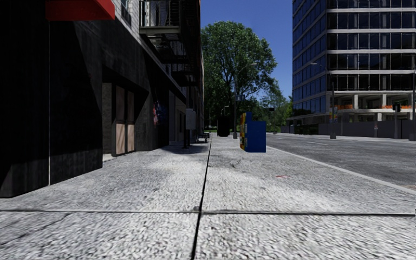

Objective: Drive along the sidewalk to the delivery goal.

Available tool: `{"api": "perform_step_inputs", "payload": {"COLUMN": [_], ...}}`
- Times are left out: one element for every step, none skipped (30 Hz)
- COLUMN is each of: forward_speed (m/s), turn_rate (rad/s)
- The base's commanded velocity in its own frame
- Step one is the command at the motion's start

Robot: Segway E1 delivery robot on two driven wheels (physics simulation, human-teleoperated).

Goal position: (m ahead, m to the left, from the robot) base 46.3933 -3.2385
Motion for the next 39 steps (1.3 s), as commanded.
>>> {"api": "perform_step_inputs", "payload": {"forward_speed": [2.00,2.00,2.00,2.00,2.00,2.00,2.00,2.00,2.00,2.00,2.00,2.00,2.00,2.00,2.00,2.00,2.00,2.00,2.00,2.00,2.00,2.00,2.00,2.00,2.00,2.00,2.00,2.00,2.00,2.00,2.00,2.00,2.00,2.00,2.00,2.00,2.00,2.00,2.00], "turn_rate": [-0.25,-0.25,-0.26,-0.26,-0.27,-0.27,-0.27,-0.27,-0.27,-0.27,-0.27,-0.27,-0.27,-0.17,0.00,0.00,0.00,0.00,0.00,0.00,0.00,0.00,0.00,0.00,0.00,0.00,0.00,0.00,0.00,0.00,0.00,0.00,0.00,0.00,0.00,0.00,0.00,0.00,0.00]}}
